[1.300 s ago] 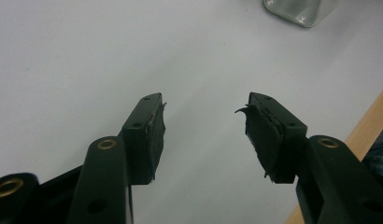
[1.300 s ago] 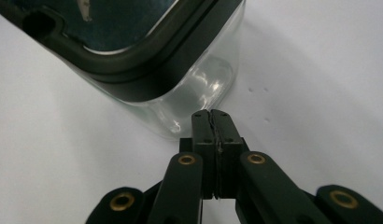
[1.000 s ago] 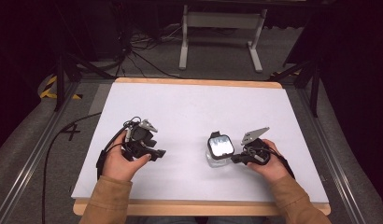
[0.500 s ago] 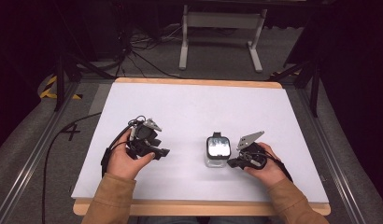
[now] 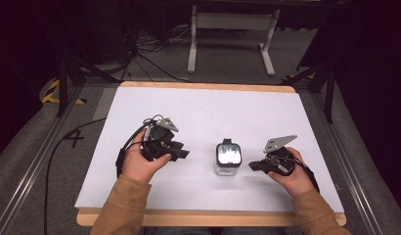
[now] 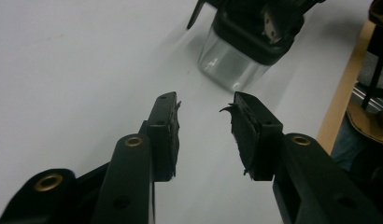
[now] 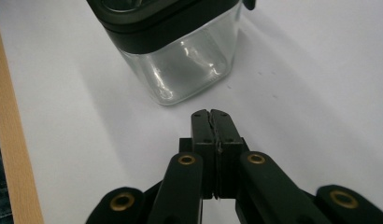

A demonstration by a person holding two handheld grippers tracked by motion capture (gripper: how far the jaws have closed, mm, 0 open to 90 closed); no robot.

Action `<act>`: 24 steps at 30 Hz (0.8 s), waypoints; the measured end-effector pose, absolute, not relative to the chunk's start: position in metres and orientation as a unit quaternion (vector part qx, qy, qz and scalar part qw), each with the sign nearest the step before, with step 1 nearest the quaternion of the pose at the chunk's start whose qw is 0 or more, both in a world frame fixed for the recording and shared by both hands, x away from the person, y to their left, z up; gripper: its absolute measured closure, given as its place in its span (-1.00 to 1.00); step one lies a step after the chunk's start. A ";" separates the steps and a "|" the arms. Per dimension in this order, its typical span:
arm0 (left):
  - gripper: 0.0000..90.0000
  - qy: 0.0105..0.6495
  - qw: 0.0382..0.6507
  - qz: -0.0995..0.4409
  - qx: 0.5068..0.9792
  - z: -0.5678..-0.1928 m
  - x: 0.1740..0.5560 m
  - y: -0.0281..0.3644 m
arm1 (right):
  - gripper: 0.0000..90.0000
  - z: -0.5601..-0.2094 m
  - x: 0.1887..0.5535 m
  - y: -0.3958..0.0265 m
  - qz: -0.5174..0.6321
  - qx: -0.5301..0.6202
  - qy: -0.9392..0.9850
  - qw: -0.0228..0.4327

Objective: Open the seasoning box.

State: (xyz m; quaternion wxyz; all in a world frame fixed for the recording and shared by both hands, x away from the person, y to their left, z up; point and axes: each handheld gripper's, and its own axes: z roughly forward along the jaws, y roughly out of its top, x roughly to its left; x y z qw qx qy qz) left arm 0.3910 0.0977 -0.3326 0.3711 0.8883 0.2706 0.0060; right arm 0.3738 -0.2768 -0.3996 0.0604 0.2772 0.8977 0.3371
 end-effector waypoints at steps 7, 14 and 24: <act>0.57 0.249 0.393 -0.012 0.885 -0.330 0.413 0.076 | 1.00 -0.394 0.368 -0.288 0.353 0.285 0.889 0.066; 0.74 0.239 0.405 -0.010 0.883 -0.336 0.433 0.049 | 1.00 -0.394 0.367 -0.295 0.358 0.291 0.885 0.062; 0.77 0.227 0.433 -0.033 0.872 -0.345 0.453 0.015 | 1.00 -0.392 0.366 -0.297 0.365 0.290 0.883 0.062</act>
